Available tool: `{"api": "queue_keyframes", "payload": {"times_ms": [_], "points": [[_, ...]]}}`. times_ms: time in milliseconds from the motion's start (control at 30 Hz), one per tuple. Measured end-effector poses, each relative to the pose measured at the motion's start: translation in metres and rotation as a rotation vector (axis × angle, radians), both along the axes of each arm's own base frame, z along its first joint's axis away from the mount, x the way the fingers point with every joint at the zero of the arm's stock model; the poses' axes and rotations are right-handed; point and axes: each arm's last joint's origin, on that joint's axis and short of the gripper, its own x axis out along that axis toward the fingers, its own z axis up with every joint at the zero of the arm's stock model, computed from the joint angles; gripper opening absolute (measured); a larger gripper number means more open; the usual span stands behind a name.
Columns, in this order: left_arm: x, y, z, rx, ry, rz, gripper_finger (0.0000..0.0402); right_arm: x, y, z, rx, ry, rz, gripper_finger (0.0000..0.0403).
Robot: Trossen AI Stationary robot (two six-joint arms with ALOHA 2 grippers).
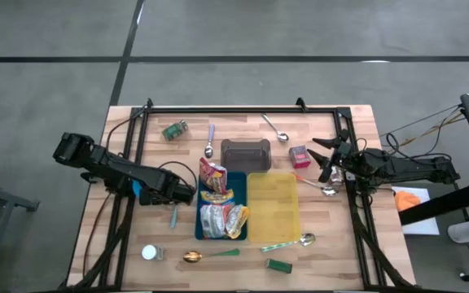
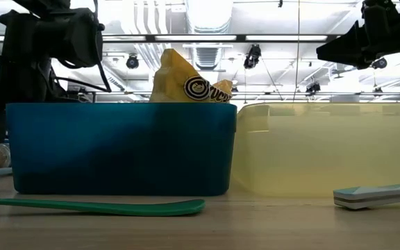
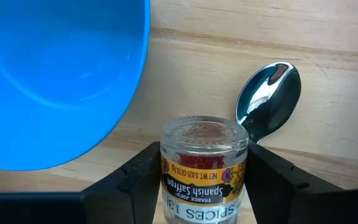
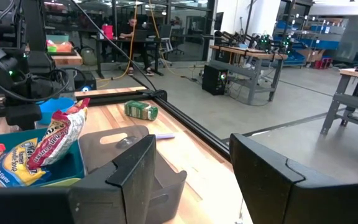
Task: Pick & Place Food Item
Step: Put the brown spice bottle into the black bin
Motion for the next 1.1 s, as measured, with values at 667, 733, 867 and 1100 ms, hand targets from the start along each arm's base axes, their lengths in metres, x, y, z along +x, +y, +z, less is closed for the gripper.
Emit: {"api": "queue_keyframes", "payload": {"times_ms": [667, 733, 867, 1100], "points": [[0.0021, 0.0003, 0.0002, 0.017, -0.024, -0.026, 0.0187, 0.0000, 0.0000, 0.0000, 0.000, 0.000, 0.000, 0.0199], [0.0022, 0.0003, 0.0002, 0.017, -0.024, -0.025, 0.0187, 0.0000, 0.0000, 0.0000, 0.000, 0.000, 0.000, 0.0199], [0.0021, 0.0003, 0.0002, 0.018, -0.024, -0.025, 0.0187, 0.0000, 0.0000, 0.0000, 0.000, 0.000, 0.000, 0.0199], [0.0020, 0.0003, 0.0008, 0.016, -0.027, -0.036, 0.0187, 0.0000, 0.0000, 0.0000, 0.000, 0.000, 0.000, 0.0199]]}}
